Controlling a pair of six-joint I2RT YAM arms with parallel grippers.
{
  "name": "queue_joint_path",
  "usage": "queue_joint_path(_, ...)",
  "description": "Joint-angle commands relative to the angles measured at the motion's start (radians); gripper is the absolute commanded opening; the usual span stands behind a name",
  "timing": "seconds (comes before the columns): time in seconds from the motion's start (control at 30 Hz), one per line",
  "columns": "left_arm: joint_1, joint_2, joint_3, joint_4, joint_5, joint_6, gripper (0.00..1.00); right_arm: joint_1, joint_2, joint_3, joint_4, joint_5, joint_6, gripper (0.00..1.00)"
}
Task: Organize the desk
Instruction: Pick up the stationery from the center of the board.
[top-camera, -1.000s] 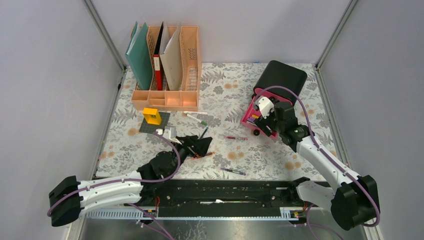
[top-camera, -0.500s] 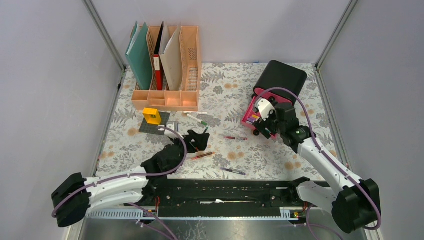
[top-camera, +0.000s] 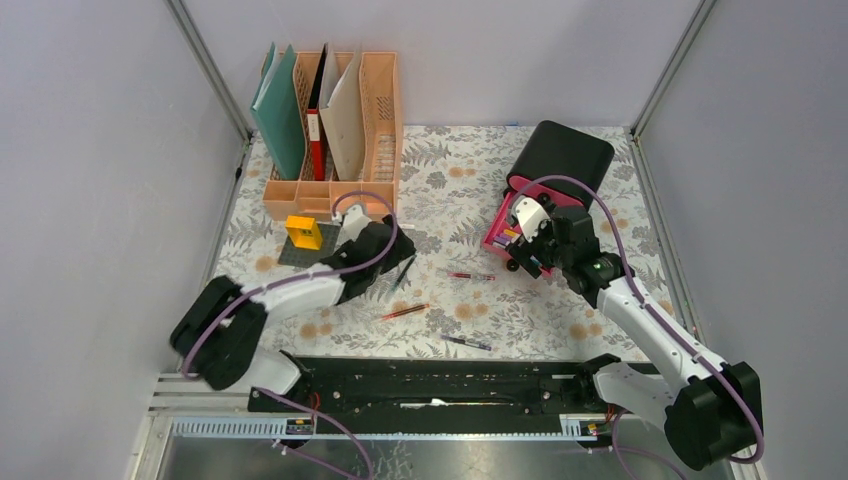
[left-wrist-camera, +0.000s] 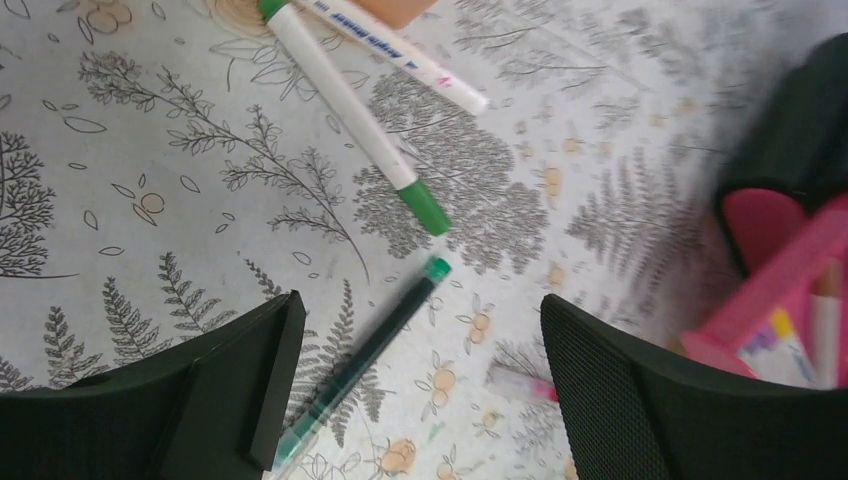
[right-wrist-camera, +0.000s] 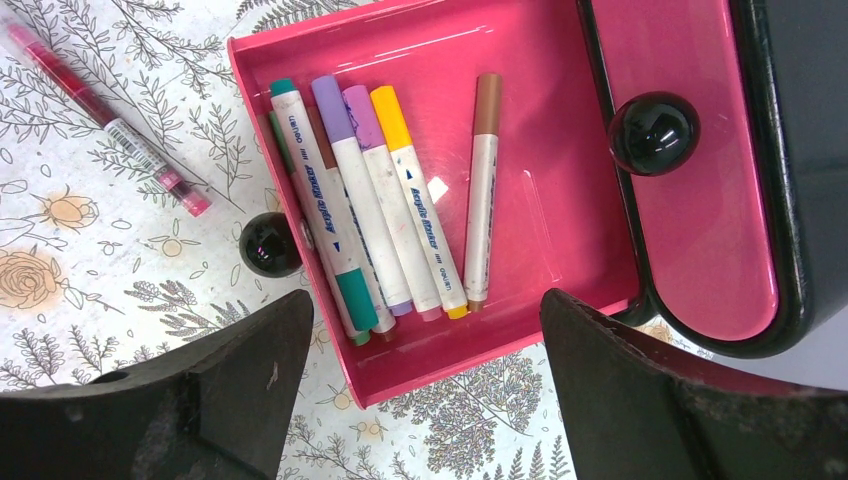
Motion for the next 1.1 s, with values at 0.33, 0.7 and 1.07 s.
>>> queue_joint_path(0.33,0.028,0.381,0.42,-0.403,-0.104,-0.081,0.72,0.006,-0.036,0.025,0.002,-0.032,-0.013,0.91)
queue_joint_path(0.7,0.053,0.515,0.557,-0.48,-0.111,-0.057,0.6,0.005,-0.051,0.025,0.002,-0.035,-0.012,0.91)
queue_joint_path(1.07,0.06,0.541,0.594,-0.57,-0.109,-0.054,0.33,0.005,-0.057,0.025,0.001,-0.034,-0.013,0.91)
